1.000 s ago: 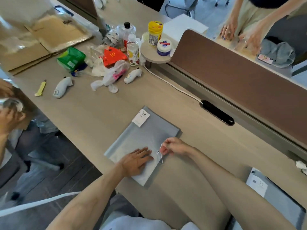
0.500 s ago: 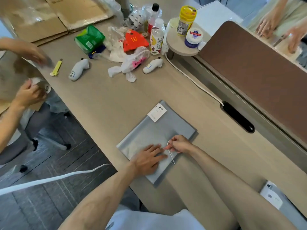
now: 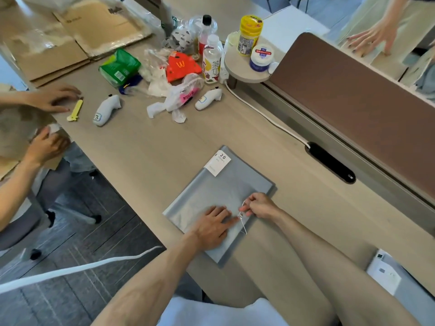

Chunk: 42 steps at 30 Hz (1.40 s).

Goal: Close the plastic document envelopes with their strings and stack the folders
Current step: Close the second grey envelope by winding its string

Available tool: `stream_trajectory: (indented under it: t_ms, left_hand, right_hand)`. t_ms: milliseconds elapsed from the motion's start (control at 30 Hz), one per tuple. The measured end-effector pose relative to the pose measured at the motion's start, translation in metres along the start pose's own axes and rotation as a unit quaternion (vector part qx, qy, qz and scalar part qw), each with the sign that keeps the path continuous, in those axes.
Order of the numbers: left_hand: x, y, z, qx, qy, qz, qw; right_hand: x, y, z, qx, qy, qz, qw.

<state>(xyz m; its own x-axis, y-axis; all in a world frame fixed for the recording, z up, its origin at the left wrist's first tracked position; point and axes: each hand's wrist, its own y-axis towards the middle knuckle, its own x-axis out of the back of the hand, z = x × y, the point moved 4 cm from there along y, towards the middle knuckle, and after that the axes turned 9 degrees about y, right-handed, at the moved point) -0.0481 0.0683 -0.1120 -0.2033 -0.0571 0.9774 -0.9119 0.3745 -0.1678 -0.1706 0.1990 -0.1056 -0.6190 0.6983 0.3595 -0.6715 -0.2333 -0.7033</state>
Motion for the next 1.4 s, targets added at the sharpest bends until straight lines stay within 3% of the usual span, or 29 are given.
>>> stream_trajectory:
  t_ms: [100, 167, 267, 533, 700, 800, 967, 1167, 1400]
  left_hand:
    - [0.003, 0.000, -0.001, -0.003, -0.006, -0.001, 1.000]
    - [0.004, 0.000, -0.002, -0.002, -0.007, 0.002, 1.000]
    - [0.004, 0.000, -0.002, -0.005, 0.003, 0.012, 1.000]
    - [0.002, 0.000, -0.004, -0.030, 0.005, 0.007, 1.000]
    - [0.003, 0.001, 0.001, -0.031, 0.003, 0.013, 0.999]
    - [-0.005, -0.004, 0.012, -0.040, -0.028, 0.044, 0.998]
    - [-0.016, -0.008, 0.017, -0.034, -0.076, 0.060, 0.995]
    - [-0.013, -0.009, 0.016, -0.008, -0.122, 0.031, 0.992]
    - [-0.013, -0.010, 0.016, 0.001, -0.147, 0.039, 0.988]
  right_hand:
    - [0.014, -0.010, -0.008, 0.031, -0.057, -0.024, 0.998]
    - [0.024, -0.018, -0.015, 0.059, -0.166, -0.022, 0.984]
    - [0.027, -0.033, -0.025, 0.135, -0.313, -0.003, 0.940]
    - [-0.009, -0.062, -0.033, 0.379, -0.404, -0.026, 0.832]
    - [-0.023, -0.062, -0.030, 0.388, -0.453, -0.042, 0.801]
    - [-0.026, -0.057, -0.024, 0.384, -0.452, -0.023, 0.805]
    - [-0.031, -0.044, -0.005, 0.375, -0.513, 0.019, 0.772]
    - [-0.031, -0.031, 0.022, 0.322, -0.528, 0.077, 0.782]
    - [-0.017, -0.017, 0.040, 0.280, -0.501, 0.054, 0.817]
